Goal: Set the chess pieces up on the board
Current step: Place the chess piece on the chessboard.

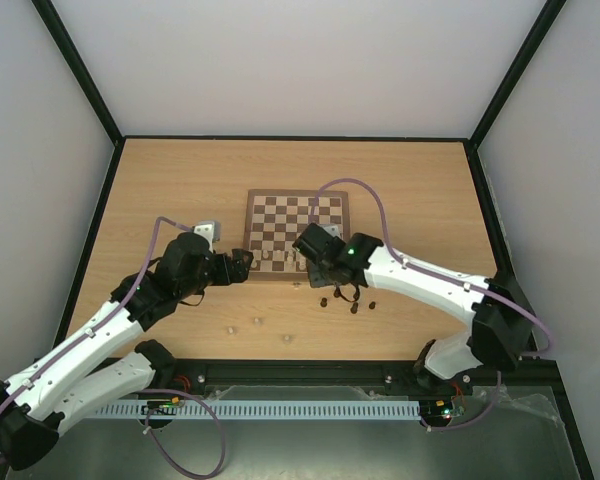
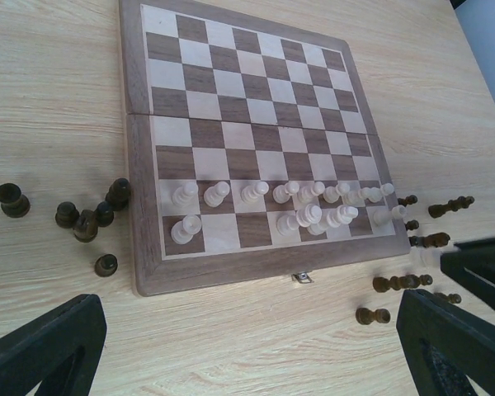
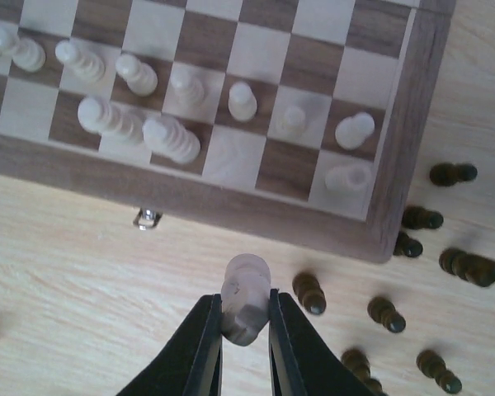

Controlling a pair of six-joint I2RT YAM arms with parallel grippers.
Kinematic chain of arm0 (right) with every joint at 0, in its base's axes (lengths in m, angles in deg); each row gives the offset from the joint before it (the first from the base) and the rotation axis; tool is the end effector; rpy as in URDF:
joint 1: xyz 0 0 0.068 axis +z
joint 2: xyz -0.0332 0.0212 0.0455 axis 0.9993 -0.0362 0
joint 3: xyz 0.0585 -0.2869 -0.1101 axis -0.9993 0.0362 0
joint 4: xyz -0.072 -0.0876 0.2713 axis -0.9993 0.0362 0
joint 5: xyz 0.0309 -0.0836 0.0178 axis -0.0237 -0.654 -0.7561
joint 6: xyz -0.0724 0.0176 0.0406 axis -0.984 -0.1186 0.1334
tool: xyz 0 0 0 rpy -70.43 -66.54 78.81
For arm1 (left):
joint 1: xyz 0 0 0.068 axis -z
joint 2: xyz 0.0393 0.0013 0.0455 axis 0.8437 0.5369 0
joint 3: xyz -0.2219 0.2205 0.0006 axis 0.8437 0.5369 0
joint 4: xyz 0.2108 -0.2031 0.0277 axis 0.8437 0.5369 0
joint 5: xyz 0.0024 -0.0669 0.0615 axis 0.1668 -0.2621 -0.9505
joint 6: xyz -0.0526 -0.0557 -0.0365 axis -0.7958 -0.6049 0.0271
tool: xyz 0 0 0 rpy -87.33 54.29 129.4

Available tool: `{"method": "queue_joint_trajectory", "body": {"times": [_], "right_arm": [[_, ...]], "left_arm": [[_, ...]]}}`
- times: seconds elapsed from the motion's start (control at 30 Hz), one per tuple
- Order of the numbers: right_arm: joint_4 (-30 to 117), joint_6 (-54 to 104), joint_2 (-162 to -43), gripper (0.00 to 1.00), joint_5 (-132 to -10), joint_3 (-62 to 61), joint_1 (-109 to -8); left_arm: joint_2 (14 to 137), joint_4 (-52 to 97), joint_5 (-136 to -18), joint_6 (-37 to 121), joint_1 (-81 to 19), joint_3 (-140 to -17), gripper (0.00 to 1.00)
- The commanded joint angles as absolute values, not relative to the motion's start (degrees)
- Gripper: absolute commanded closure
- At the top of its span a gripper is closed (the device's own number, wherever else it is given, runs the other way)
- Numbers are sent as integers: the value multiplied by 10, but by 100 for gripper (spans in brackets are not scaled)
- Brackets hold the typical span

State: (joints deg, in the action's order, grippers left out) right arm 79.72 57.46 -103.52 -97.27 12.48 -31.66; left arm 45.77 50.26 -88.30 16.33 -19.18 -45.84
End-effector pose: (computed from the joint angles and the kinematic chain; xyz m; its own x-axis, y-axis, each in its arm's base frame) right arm 0.2104 0.2712 0.2575 -0.7940 -0.1081 -0.5982 -0.2359 0.9617 0.1394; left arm 0.1734 -0.1318 0.2818 -0.6838 -0.2319 -0.6918 0.2088 0.8463 -0.4901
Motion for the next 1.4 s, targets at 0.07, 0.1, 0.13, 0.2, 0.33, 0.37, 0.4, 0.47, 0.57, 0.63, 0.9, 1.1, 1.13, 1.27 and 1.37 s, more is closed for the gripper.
{"method": "queue_joint_trajectory", "body": {"times": [0.07,0.1,0.13,0.2,0.33,0.37,0.4,0.47,0.57,0.63,0.9,1.1,1.13,1.27,1.37], "right_arm": [[813,506,-1104,85,-947,66,-359],[812,502,-1115,85,-945,60,-364],[810,499,-1123,85,-943,57,-370],[807,493,-1141,85,-942,53,-381],[794,483,-1166,86,-931,53,-400],[793,481,-1170,86,-931,52,-402],[792,480,-1175,85,-931,52,-404],[790,478,-1182,86,-932,53,-407],[786,475,-1191,85,-928,54,-412],[784,474,-1193,85,-926,53,-414],[771,469,-1199,85,-921,63,-423],[766,465,-1199,85,-917,69,-432],[765,463,-1199,85,-916,69,-432],[763,461,-1203,85,-914,70,-433],[761,459,-1205,85,-909,71,-434]], "left_arm": [[465,497,-892,178,-192,-477,1],[465,498,-891,178,-192,-478,1],[465,498,-891,179,-192,-478,1],[465,498,-890,179,-192,-478,1],[465,500,-889,181,-193,-478,0],[465,499,-889,181,-193,-478,1],[465,499,-889,181,-193,-478,1],[465,499,-889,182,-194,-479,0],[466,499,-887,182,-194,-480,0],[465,499,-888,182,-195,-480,1],[468,496,-888,183,-195,-478,0],[471,493,-888,181,-195,-476,0],[472,493,-887,181,-195,-477,0],[474,491,-887,181,-195,-477,1],[477,491,-888,182,-195,-478,0]]}}
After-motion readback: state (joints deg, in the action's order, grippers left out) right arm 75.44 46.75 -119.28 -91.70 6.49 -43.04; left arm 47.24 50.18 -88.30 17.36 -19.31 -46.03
